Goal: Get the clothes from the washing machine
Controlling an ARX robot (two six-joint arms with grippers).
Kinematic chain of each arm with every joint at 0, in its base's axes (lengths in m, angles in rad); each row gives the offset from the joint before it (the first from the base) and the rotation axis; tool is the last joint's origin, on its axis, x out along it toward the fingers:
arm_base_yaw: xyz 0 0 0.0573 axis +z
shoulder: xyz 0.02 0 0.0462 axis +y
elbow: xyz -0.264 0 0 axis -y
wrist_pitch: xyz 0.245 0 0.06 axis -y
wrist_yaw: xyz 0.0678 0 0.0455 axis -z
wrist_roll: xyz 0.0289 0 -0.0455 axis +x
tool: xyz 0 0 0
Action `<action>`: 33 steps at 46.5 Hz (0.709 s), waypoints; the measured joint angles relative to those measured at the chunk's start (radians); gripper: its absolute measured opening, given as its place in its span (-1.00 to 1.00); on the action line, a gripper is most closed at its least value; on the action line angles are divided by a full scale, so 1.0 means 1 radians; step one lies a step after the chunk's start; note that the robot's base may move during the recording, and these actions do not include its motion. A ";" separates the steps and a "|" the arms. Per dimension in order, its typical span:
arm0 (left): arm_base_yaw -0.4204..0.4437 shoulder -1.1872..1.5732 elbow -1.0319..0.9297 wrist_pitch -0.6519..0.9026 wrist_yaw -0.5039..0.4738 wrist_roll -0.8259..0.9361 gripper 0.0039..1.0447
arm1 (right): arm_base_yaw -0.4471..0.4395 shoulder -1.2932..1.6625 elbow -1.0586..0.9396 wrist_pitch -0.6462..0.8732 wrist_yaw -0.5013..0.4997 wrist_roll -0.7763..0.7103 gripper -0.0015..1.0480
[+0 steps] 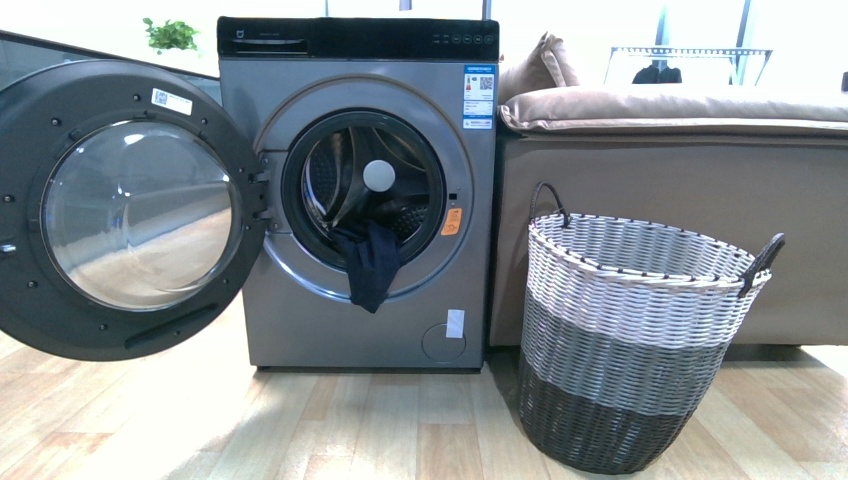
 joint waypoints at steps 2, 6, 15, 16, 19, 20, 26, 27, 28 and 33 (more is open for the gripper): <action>0.000 0.000 0.000 0.000 0.000 0.000 0.88 | 0.000 0.000 0.000 0.000 0.000 0.000 0.85; 0.000 0.000 0.000 0.000 0.000 0.000 0.88 | 0.000 0.000 0.000 0.000 0.000 0.000 0.85; 0.000 0.000 0.000 0.000 0.000 0.000 0.88 | 0.000 0.000 0.000 0.000 0.000 0.000 0.85; 0.000 0.000 0.000 0.000 0.000 0.000 0.88 | 0.000 0.000 0.000 0.000 0.000 0.000 0.85; 0.000 0.000 0.000 0.000 0.000 0.000 0.88 | 0.000 0.000 0.000 0.000 0.000 0.000 0.85; 0.000 0.000 0.000 0.000 0.000 0.000 0.88 | 0.000 0.000 0.000 0.000 0.000 0.000 0.85; 0.000 -0.001 0.000 0.000 0.000 0.000 0.88 | 0.000 0.000 0.000 0.000 0.000 0.000 0.85; 0.000 0.001 0.000 0.000 0.000 0.000 0.88 | 0.000 0.000 0.000 -0.001 0.000 0.000 0.85; 0.000 0.002 0.000 0.000 0.001 0.000 0.88 | 0.001 0.000 0.000 -0.001 0.002 0.000 0.85; 0.000 0.000 0.000 0.000 0.001 0.000 0.88 | 0.000 0.000 0.000 -0.001 0.002 0.000 0.85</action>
